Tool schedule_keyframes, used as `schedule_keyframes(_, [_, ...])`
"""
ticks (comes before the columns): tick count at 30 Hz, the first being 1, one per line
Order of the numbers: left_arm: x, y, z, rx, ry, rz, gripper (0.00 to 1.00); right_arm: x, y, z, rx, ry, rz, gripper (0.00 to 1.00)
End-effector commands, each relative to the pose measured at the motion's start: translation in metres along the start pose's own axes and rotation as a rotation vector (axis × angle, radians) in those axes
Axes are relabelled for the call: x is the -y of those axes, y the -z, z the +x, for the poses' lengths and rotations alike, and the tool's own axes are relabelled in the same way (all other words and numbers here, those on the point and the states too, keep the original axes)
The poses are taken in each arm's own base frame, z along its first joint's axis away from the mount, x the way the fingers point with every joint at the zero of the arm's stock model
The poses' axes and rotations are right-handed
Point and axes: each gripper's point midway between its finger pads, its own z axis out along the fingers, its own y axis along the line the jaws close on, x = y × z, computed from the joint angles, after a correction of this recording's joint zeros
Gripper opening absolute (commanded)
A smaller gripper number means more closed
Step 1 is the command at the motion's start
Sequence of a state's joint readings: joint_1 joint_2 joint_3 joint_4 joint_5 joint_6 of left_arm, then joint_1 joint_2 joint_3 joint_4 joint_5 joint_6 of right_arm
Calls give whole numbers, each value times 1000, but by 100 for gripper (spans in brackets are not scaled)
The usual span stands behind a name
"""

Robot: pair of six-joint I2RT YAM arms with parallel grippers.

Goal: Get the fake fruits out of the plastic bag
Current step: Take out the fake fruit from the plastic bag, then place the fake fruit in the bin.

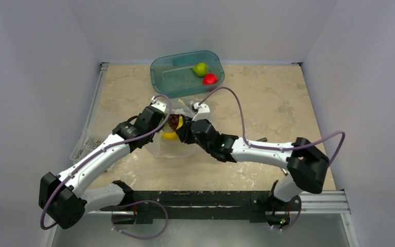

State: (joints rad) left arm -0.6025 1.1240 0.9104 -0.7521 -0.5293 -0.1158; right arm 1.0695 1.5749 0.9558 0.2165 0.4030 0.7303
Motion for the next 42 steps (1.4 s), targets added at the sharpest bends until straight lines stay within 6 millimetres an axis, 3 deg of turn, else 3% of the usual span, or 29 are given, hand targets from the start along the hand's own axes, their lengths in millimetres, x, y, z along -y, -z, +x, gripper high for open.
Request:
schedule_keyframes(1, [-8, 9, -13, 37, 46, -17, 0, -5, 36, -31, 45, 105, -39, 0])
schedule_keyframes(8, [-7, 9, -13, 38, 43, -7, 0, -32, 83, -71, 168, 104, -232, 0])
schedule_keyframes(13, [-7, 11, -14, 41, 39, -6, 0, -18, 100, -121, 326, 67, -112, 0])
schedule_keyframes(19, [-10, 10, -12, 34, 31, -23, 0, 2, 109, -167, 425, 123, 22, 0])
schedule_keyframes(24, [-7, 8, -12, 25, 25, -14, 0, 29, 108, -207, 496, -23, 21, 0])
schedule_keyframes(29, [-8, 7, -11, 15, 18, -24, 0, 20, 98, -226, 507, -119, -81, 0])
schedule_keyframes(32, [-8, 7, -10, 13, 18, -21, 0, 39, 69, -229, 471, -130, 24, 0])
schedule_keyframes(36, [-4, 6, -11, 14, 16, -4, 0, 65, 21, -247, 457, -165, 132, 0])
schedule_keyframes(42, [-4, 4, -10, 8, 10, -8, 0, 117, -97, -259, 331, -189, 212, 0])
